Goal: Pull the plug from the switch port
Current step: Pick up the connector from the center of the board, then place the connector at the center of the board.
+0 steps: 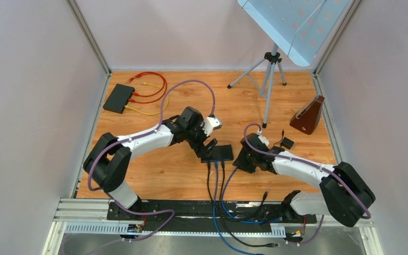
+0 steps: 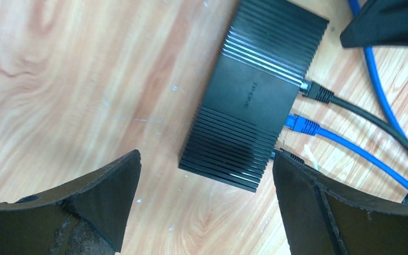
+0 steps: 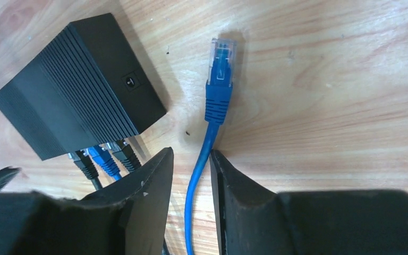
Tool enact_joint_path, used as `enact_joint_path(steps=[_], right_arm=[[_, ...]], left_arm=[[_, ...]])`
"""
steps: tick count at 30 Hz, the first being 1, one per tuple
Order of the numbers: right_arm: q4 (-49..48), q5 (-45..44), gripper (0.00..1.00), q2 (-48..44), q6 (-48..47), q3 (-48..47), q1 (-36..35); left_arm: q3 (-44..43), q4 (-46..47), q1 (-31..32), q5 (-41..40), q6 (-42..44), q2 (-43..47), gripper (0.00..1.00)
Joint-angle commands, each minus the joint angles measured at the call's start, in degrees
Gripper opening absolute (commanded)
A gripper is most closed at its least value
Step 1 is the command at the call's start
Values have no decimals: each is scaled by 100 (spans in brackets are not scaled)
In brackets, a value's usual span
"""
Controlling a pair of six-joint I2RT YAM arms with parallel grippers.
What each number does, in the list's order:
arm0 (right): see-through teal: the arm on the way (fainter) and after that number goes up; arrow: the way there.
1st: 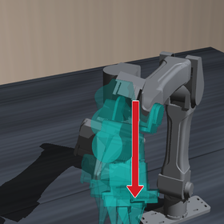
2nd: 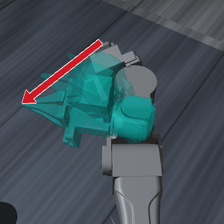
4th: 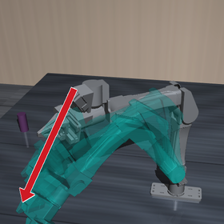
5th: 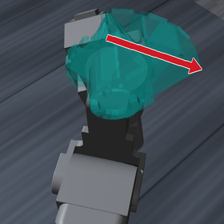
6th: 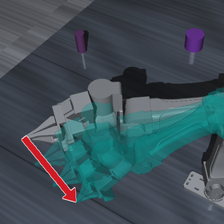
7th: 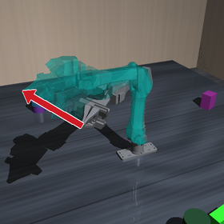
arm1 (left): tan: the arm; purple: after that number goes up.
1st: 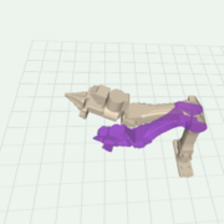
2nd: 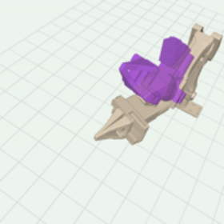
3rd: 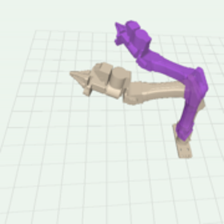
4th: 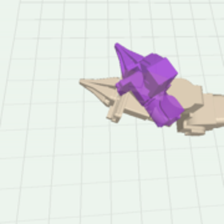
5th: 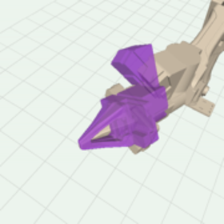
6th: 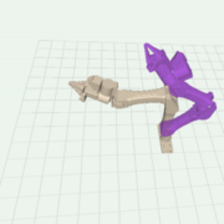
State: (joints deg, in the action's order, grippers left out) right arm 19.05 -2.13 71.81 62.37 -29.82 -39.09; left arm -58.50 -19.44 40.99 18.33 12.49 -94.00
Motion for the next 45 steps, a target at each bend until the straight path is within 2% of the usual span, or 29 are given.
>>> enact_joint_path(steps=[1,4,7,10,15,19,22,28,32,34,37,41,43,45], right_arm=[[981,-966,34,428,341,-460,-342],[1213,-1120,24,646,387,-571,-466],[1347,-1261,6,609,266,-677,-483],[1339,-1416,1,249,-214,-898,-485],[1115,-1262,0,-846,-1251,-1456,-445],[986,-1082,0,-1691,-1693,-1981,-398],[595,-1015,0,-2346,-1922,-2009,-389],[-902,-371,0,-3352,-1977,-1412,-378],[-2465,-416,0,-4104,-1282,-367,-380],[-2841,-471,0,-4303,-975,102,-380],[-3017,-192,0,-4250,-1132,237,-380],[-2535,-120,0,-4023,-1746,-386,-380],[-2153,-249,0,-3860,-2508,-847,-378],[-1367,-622,0,-3595,-3109,-1495,-380]], left_arm=[[263,888,-203,252,-444,583,100],[384,1058,-304,178,-598,847,100],[415,1138,-356,16,-703,1015,100],[586,1352,-424,-231,-856,1268,100],[1045,2060,-537,-676,-1198,1838,100],[1296,2420,-579,-1017,-1424,2229,100],[1358,2478,-595,-1157,-1475,2336,100],[1368,2436,-602,-1090,-1588,2293,100],[1349,2434,-604,-1078,-1588,2264,100],[1318,2410,-608,-1087,-1561,2251,100],[1282,2383,-610,-1189,-1545,2274,100],[1279,2400,-610,-1294,-1548,2310,100],[1277,2405,-610,-1319,-1563,2315,100],[1272,2403,-608,-1305,-1565,2315,100]])
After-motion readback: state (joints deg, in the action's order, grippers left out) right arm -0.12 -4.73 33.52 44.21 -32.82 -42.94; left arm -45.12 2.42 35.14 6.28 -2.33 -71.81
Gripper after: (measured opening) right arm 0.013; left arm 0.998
